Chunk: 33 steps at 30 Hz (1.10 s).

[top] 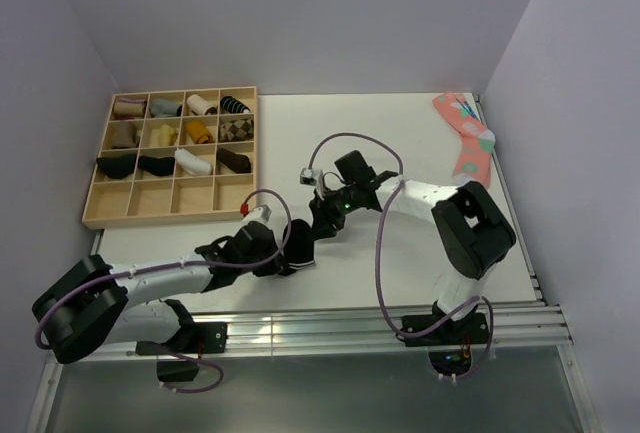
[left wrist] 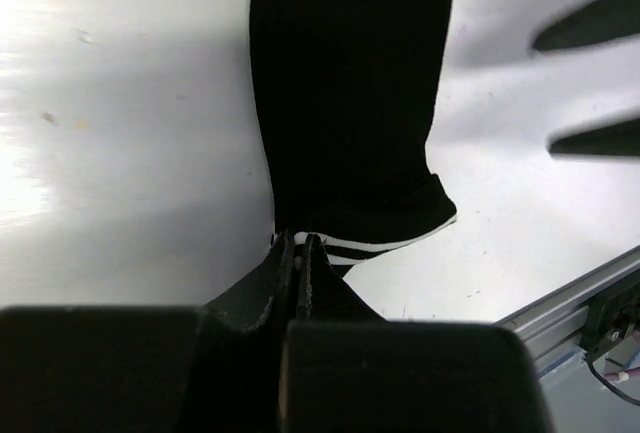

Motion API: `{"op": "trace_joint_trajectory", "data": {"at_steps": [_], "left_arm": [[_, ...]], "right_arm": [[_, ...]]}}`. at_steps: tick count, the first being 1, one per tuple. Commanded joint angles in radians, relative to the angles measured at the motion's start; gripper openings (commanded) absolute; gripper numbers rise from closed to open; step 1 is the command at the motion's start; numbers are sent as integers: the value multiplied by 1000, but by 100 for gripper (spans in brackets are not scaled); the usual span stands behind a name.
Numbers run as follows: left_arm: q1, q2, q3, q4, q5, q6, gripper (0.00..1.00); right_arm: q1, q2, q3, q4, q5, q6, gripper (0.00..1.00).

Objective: Roll the socks
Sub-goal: Roll the sock at the center of the board.

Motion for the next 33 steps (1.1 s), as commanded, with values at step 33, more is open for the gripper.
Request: {"op": "trace_joint_trajectory", "data": {"at_steps": [33], "left_arm": [[247,221,243,-249,427,217,0]], "right_arm": [[303,-42,-141,298,243,-75,41]]}}
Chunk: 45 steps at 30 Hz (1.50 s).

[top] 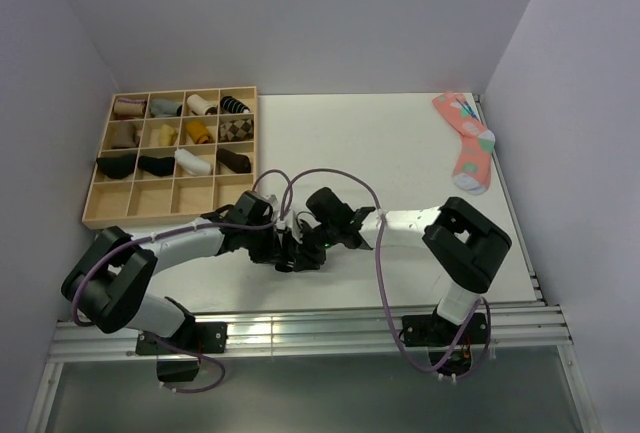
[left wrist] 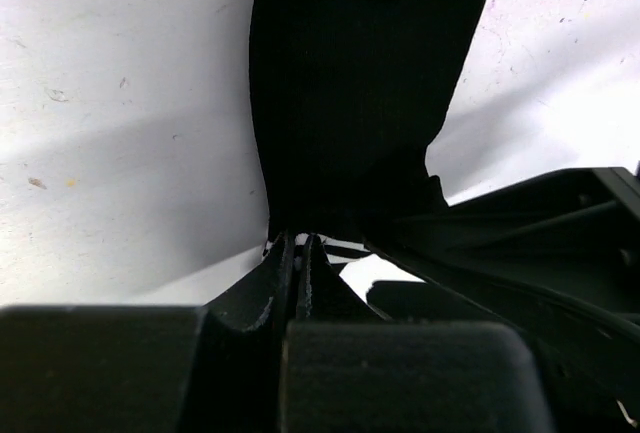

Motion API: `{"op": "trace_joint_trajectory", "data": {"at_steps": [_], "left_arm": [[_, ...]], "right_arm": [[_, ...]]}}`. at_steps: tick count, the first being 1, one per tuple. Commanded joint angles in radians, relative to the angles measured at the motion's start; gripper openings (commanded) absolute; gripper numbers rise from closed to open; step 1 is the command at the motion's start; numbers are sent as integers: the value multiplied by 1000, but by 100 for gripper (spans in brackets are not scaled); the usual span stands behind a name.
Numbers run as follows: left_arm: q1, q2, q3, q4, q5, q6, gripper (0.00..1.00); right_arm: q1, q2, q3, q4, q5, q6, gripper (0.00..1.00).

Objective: Roll the socks
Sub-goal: Roll the sock at the center of the board.

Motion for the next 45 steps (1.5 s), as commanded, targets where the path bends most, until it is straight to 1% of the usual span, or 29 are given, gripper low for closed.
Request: {"op": "trace_joint_trajectory", "data": {"at_steps": [1,18,21,22,24,25,26,27,28,30,35,37,43,45], "left_arm": [[3,6,-1,24,35,19,0],[61,14,-21,41,84,19,0],[67,21,-21,44,90,18,0],[69,21,-21,48,91,15,0],[72,20,-20,53,96,10,0],[70,18,-21,56,96,6,0],[73,6,-23,64,93,1,0],[72,-2,-27,67,88,-5,1],[73,-9,-32,68,78,-19,4],[75,-37,-47,84,64,-34,5],[75,-127,-106,147,-14,-122,17],[75,-157,-135,171,-40,-157,24],[75,-267,-195,202,-154,-223,31],[73,-293,-215,212,-198,-229,32]], "right_arm": [[12,14,30,41,41,-4,41],[43,97,91,-70,128,-13,38],[43,111,105,-93,139,-11,31],[43,114,109,-99,141,-5,26],[44,129,126,-123,142,-2,20],[43,135,132,-131,142,2,14],[41,144,143,-148,139,1,12],[41,148,146,-153,136,4,10],[37,152,152,-160,128,13,7],[26,167,180,-200,104,19,6],[-3,189,204,-228,70,27,5],[-6,198,215,-240,64,32,4],[-23,218,240,-266,33,38,3],[-37,227,252,-289,4,42,3]]}}
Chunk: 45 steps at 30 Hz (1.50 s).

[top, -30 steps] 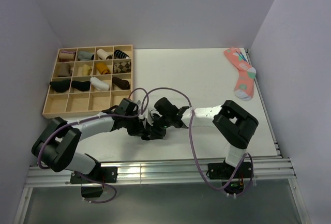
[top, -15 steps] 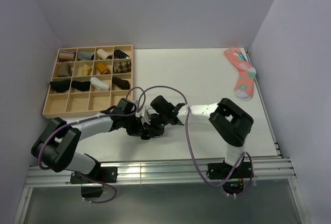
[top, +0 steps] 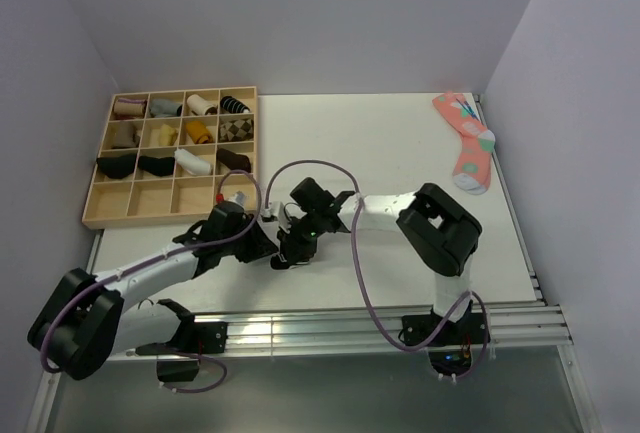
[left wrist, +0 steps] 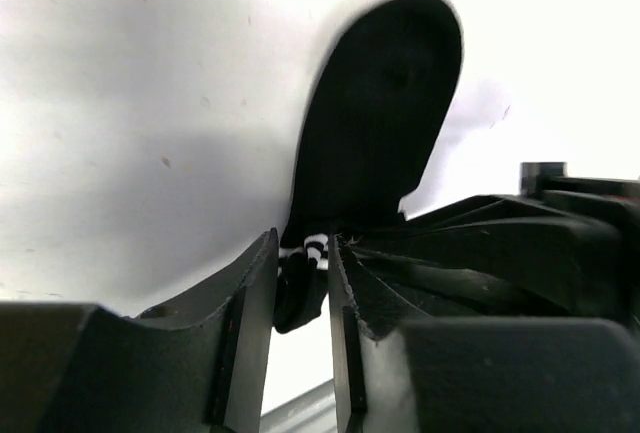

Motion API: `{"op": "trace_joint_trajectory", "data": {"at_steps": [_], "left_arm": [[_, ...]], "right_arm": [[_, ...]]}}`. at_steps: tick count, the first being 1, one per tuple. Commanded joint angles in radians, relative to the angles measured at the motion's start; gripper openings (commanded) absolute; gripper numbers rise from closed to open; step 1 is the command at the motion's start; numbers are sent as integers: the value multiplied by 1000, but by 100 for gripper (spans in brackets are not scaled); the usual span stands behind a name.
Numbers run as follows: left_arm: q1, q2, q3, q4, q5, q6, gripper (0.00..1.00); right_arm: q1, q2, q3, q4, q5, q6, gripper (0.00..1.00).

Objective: Roll the socks
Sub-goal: Roll the sock at the center of the board.

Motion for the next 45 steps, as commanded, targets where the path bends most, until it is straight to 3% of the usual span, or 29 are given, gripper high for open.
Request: {"op": "trace_joint_trajectory", "data": {"at_steps": [1,7,12,21,33,45], "left_arm": [[-3,-79,-33,77,-110,-45,32],[-6,-219,-148,216,-179,-17,36],[-24,-319,-291,405,-242,12,41],[-282,-317,-397,633,-509,141,44],[-357,-176,-435,919,-407,300,46],[-440,57,-420,1084,-353,311,45]], "right_arm": [[-30,60,45,-90,-11,9,2],[-95,134,146,-212,-132,9,1],[-148,234,274,-409,-290,-40,1],[-174,366,446,-749,-468,-278,3],[-178,491,579,-1041,-539,-491,4],[-203,508,568,-1029,-542,-461,4]]}}
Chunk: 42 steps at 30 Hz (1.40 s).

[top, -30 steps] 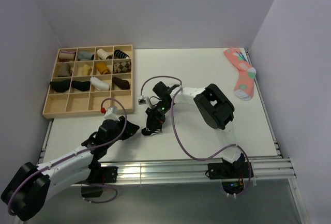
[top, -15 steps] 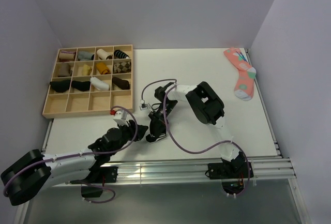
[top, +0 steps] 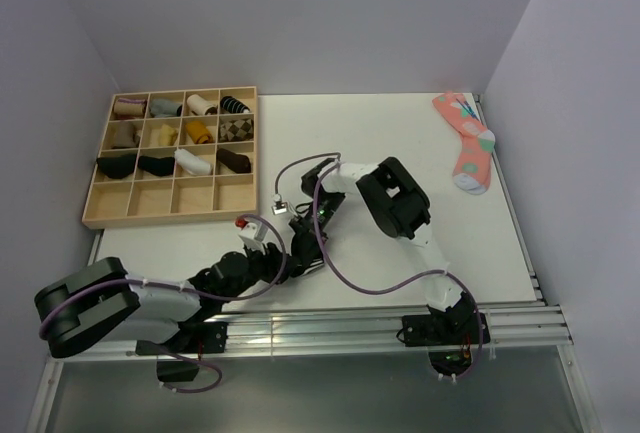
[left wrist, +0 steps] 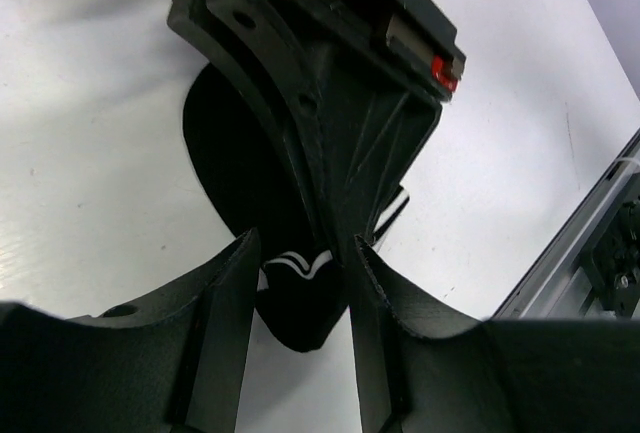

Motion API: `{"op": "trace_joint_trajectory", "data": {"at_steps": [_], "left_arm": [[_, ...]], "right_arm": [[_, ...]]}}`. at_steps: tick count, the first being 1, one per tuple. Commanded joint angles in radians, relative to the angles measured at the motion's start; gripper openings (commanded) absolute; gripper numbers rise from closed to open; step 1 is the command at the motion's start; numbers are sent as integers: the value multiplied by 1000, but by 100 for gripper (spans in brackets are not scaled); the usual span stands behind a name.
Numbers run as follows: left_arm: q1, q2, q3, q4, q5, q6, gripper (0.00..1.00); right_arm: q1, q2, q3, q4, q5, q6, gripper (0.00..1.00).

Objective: Roll the socks
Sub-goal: Roll the sock at the center of the board.

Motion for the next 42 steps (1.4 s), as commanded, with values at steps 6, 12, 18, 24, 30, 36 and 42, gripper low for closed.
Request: {"op": "trace_joint_trajectory", "data": {"at_steps": [6,12,18,24,30,36,42], "left_arm": [[-23,102,-18,157,56,19,45],[-26,123,-18,175,57,8,45],[-24,140,0,157,47,6,42],[-24,203,39,146,54,-9,25],[-26,257,82,154,71,-35,3],[-24,252,129,50,71,-44,0],[-26,229,158,-47,57,-41,0]], "right_arm": [[-27,5,3,31,-19,55,4],[-38,8,1,40,-20,69,3],[-44,11,3,38,-23,72,4],[-47,-6,-14,49,-17,76,5],[-48,-47,-58,129,7,140,16],[-67,-142,-133,310,69,274,40],[-104,-207,-141,422,127,374,46]]}}
